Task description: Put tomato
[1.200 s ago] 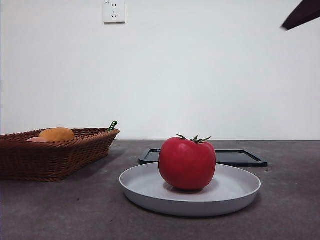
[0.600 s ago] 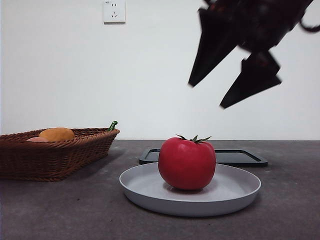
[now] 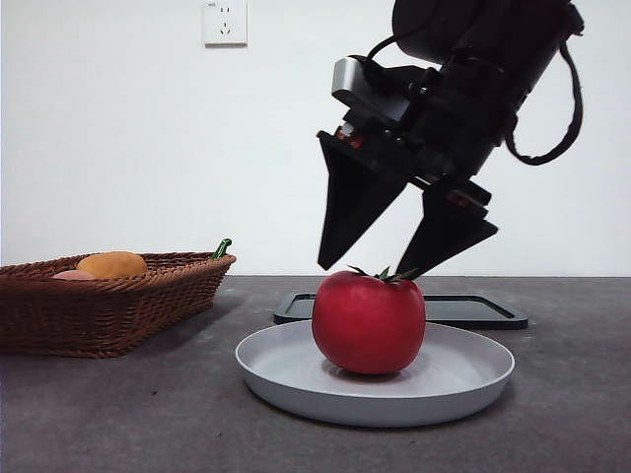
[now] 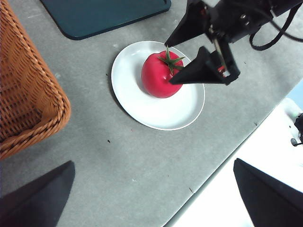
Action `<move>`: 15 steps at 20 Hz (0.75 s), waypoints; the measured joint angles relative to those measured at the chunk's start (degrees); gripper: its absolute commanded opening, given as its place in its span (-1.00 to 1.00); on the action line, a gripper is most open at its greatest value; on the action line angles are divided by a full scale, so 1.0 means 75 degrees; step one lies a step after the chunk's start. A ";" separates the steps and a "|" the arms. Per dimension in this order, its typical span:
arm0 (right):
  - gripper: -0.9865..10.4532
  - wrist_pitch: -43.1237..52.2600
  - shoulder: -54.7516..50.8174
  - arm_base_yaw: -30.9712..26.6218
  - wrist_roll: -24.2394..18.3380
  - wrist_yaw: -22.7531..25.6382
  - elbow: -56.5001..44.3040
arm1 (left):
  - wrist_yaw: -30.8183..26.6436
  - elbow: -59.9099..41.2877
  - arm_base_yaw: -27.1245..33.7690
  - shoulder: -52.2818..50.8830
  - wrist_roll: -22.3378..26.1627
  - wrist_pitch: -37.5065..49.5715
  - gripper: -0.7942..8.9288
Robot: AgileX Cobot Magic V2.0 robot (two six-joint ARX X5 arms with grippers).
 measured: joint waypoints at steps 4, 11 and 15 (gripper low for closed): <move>0.04 0.0187 0.0291 0.0119 0.0000 0.0149 0.0015 | 0.0000 0.0000 0.0000 -0.0003 0.0017 0.0026 0.25; -0.09 0.0201 0.0871 0.0236 0.0000 0.0385 0.0015 | 0.0000 0.0000 0.0000 -0.0003 0.0020 0.0029 0.25; -0.42 0.0216 0.0874 0.0283 -0.0003 0.0396 0.0015 | 0.0000 0.0000 0.0000 -0.0003 0.0020 0.0047 0.25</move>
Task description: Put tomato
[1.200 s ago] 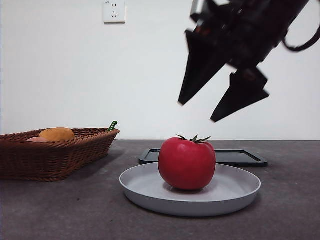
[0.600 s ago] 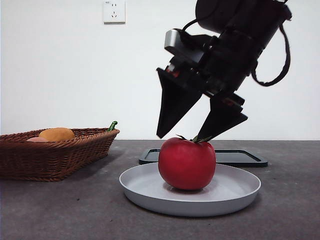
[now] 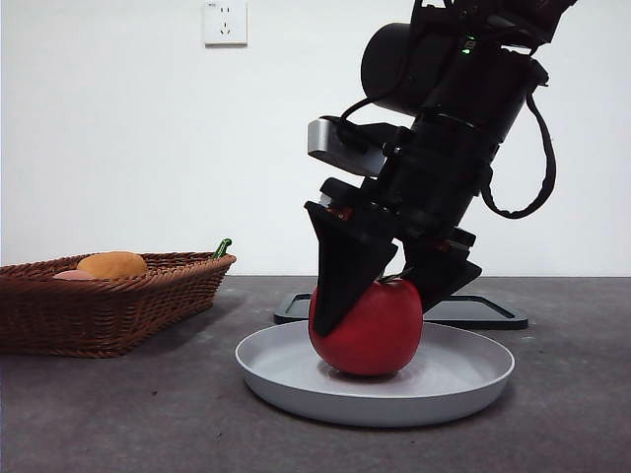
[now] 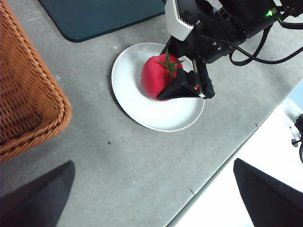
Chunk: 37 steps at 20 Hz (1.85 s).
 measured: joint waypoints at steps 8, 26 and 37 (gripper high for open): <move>-0.43 -0.0262 -0.0720 -0.0070 -0.0003 0.0533 0.1003 | 0.0000 0.0000 0.0000 -0.0003 0.0000 0.0000 0.25; -0.43 0.0428 0.2535 -0.2110 -0.0070 0.0968 0.4240 | 0.0000 0.0000 0.0000 -0.0003 0.0000 0.0000 0.25; -0.43 0.0557 0.3223 -0.2215 -0.0166 0.0970 0.4255 | 0.0000 0.0000 0.0000 -0.0006 0.0000 0.0003 0.25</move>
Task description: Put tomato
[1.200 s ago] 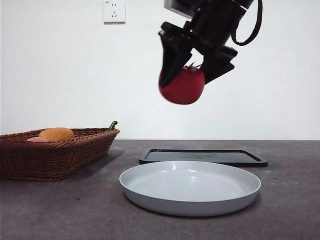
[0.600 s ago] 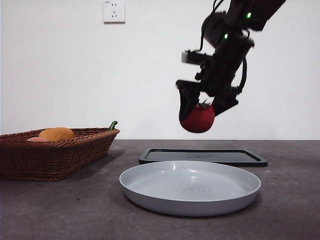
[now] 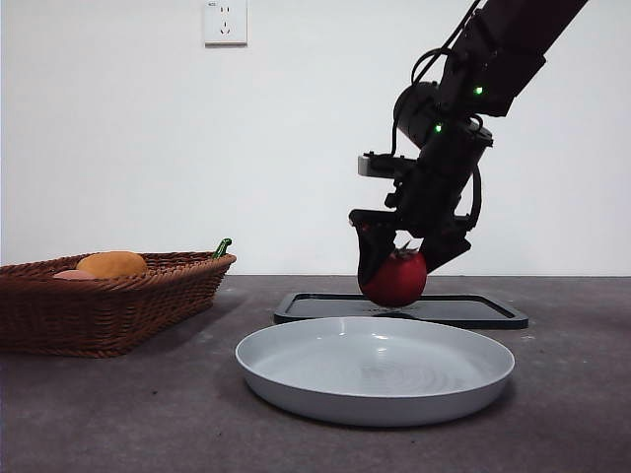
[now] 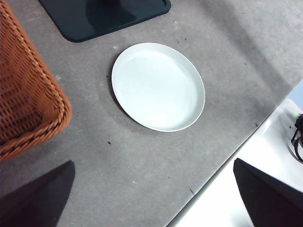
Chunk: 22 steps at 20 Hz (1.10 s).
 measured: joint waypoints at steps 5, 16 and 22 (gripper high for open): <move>-0.42 -0.0006 0.0061 0.0006 -0.0023 0.0000 0.0017 | 0.0000 0.0000 0.0000 -0.0009 0.0000 -0.0003 0.25; 0.13 -0.0437 -0.0044 0.0006 -0.0035 0.0000 0.0017 | 0.0000 0.0000 0.0000 -0.0020 0.0000 -0.0003 0.25; 0.13 -0.1717 -0.1411 0.0006 0.0157 -0.0006 0.0017 | 0.0000 0.0000 0.0000 -0.0020 0.0000 -0.0003 0.25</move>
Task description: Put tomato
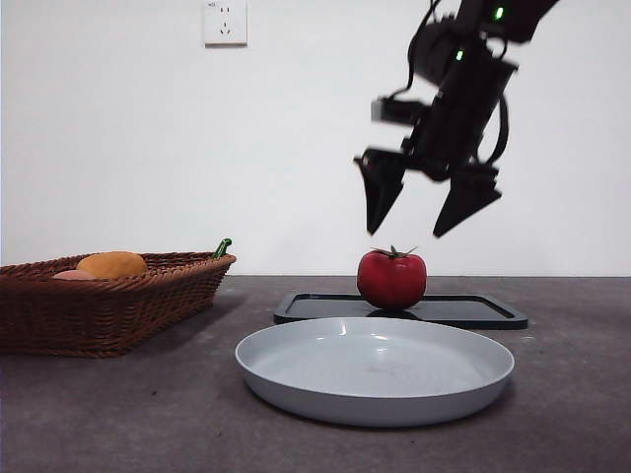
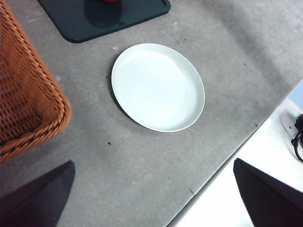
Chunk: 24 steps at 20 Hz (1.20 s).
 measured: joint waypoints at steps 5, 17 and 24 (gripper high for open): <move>0.13 -0.1533 -0.1740 0.0017 0.0076 -0.0251 0.0000 | 0.0000 0.0000 0.0000 0.0000 0.0000 0.0000 0.25; 0.13 -0.3453 -0.5289 0.0361 0.0076 -0.0659 -0.1128 | 0.0000 0.0000 0.0000 0.0000 0.0000 0.0000 0.25; 0.13 -0.3232 -0.7519 0.0982 0.0085 -0.1180 -0.3754 | 0.0000 0.0000 0.0000 0.0000 0.0000 0.0000 0.25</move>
